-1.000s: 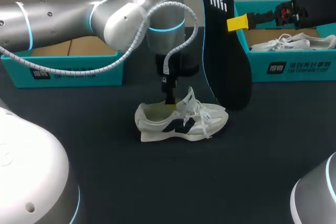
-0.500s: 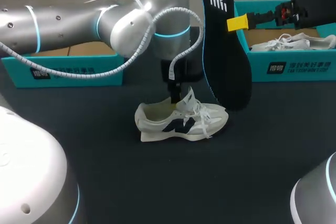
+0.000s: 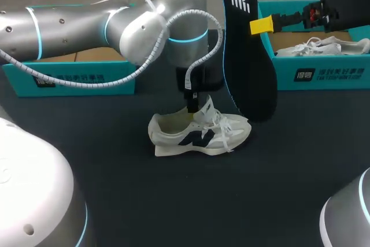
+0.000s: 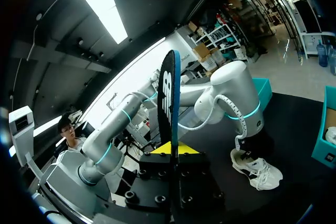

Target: Take the shoe out of the shoebox, open the shoe tongue, remove and reinsert the insole, then place the shoe into the shoebox

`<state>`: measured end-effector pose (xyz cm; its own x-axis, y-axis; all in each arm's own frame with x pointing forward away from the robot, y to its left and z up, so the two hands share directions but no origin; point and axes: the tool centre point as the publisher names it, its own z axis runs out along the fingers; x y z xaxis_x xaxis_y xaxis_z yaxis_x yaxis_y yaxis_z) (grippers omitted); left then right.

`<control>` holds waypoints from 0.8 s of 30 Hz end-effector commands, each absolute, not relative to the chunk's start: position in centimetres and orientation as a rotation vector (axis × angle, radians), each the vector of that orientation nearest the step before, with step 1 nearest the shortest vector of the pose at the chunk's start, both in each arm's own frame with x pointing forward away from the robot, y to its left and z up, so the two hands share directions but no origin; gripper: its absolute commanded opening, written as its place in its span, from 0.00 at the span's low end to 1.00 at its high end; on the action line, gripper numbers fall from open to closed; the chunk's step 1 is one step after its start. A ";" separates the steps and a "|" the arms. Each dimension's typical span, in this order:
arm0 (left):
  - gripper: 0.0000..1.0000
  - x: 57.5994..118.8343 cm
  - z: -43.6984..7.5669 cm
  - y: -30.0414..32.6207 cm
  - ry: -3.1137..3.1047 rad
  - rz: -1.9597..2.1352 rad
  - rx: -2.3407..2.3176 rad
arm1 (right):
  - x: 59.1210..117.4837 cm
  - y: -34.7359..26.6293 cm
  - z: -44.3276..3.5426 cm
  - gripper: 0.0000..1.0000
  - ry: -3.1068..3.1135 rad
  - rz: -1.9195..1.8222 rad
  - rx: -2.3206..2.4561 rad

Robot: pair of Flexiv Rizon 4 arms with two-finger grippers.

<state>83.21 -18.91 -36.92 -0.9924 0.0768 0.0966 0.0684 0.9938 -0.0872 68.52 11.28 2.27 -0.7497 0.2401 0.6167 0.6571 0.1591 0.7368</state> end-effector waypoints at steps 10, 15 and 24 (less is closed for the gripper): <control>0.00 84.2 -33.0 -18.0 -2.817 0.215 -0.760 | 68.6 11.5 2.3 0.00 -2.088 -1.614 -0.859; 0.00 84.7 -30.8 -17.7 -2.552 0.180 -1.185 | 68.6 11.5 2.3 0.00 -2.088 -1.614 -0.859; 0.00 83.2 -28.5 -18.3 -1.835 0.002 -2.131 | 68.6 11.5 2.3 0.00 -2.088 -1.614 -0.859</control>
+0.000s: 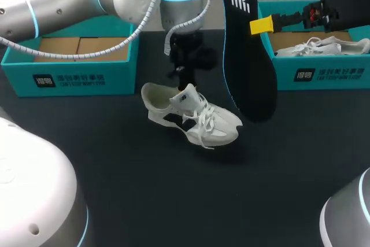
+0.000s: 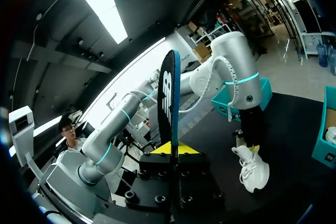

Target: Take the shoe out of the shoebox, open the shoe tongue, remove and reinsert the insole, then place the shoe into the shoebox

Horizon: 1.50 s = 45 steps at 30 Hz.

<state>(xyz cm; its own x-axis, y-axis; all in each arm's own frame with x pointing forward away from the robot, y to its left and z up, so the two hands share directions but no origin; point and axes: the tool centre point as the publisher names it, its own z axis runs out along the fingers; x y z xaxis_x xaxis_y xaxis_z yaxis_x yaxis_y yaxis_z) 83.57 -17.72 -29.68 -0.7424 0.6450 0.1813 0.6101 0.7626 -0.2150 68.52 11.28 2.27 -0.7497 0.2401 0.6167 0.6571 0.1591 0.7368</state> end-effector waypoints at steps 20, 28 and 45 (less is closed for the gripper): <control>0.00 83.5 -29.7 -20.3 -1.534 -0.169 -2.454 | 68.6 11.5 2.3 0.00 -2.088 -1.614 -0.859; 0.00 83.6 -30.4 -21.4 -1.448 -0.246 -2.487 | 68.6 11.5 2.3 0.00 -2.088 -1.614 -0.859; 0.00 83.1 -31.3 -22.0 -1.541 -0.372 -2.333 | 68.6 11.5 2.3 0.00 -2.088 -1.614 -0.859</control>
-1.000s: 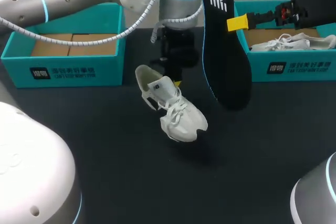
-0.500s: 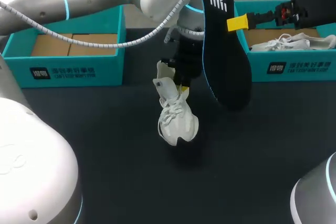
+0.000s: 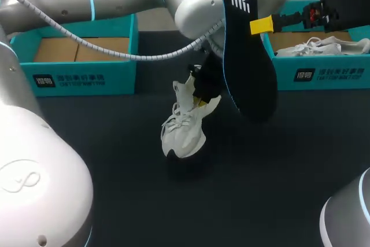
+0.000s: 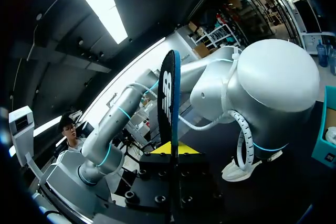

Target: Take the shoe out of the shoebox, open the shoe tongue, remove and reinsert the insole, then place the shoe into the shoebox

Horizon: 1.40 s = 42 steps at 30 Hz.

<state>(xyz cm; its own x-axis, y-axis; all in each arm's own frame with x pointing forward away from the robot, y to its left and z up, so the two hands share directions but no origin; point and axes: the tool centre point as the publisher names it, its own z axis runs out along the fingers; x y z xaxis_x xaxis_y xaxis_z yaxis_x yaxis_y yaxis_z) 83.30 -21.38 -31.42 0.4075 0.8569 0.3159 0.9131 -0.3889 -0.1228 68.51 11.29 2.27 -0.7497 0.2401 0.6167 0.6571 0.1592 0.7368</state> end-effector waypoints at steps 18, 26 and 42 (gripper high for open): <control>0.00 82.7 -31.6 -21.3 -1.705 -0.433 -2.134 | 68.6 11.5 2.3 0.00 -2.088 -1.614 -0.859; 0.00 83.2 -33.2 -21.2 -1.696 -0.424 -2.115 | 68.6 11.5 2.3 0.00 -2.088 -1.614 -0.859; 0.00 83.4 -35.5 -21.9 -1.737 -0.409 -2.067 | 68.6 11.5 2.3 0.00 -2.088 -1.614 -0.859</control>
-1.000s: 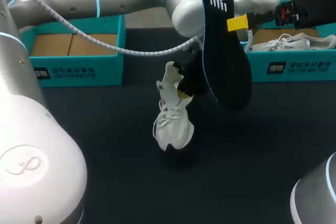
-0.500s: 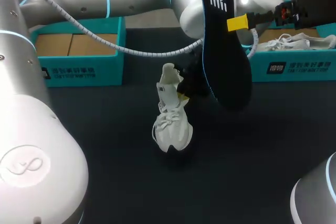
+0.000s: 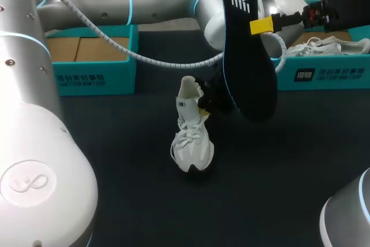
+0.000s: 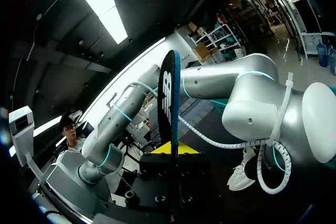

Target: Take the shoe out of the shoebox, open the shoe tongue, remove and reinsert the insole, then place the shoe into the shoebox

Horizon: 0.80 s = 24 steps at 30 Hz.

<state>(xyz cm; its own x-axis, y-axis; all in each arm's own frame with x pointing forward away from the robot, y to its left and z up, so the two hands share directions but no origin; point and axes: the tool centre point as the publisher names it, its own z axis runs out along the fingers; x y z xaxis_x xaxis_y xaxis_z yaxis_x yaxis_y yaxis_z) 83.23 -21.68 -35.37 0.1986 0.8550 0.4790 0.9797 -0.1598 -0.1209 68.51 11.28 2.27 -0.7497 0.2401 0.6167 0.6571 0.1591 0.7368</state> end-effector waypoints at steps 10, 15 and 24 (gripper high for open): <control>1.00 83.5 -34.0 -22.1 -1.794 -0.343 -2.110 | 68.6 11.5 2.3 0.00 -2.088 -1.614 -0.859; 1.00 83.6 -32.8 -21.9 -1.795 -0.329 -2.147 | 68.6 11.5 2.3 0.00 -2.088 -1.614 -0.859; 1.00 84.7 -29.3 -19.5 -1.988 -0.307 -2.171 | 68.6 11.5 2.3 0.00 -2.088 -1.614 -0.859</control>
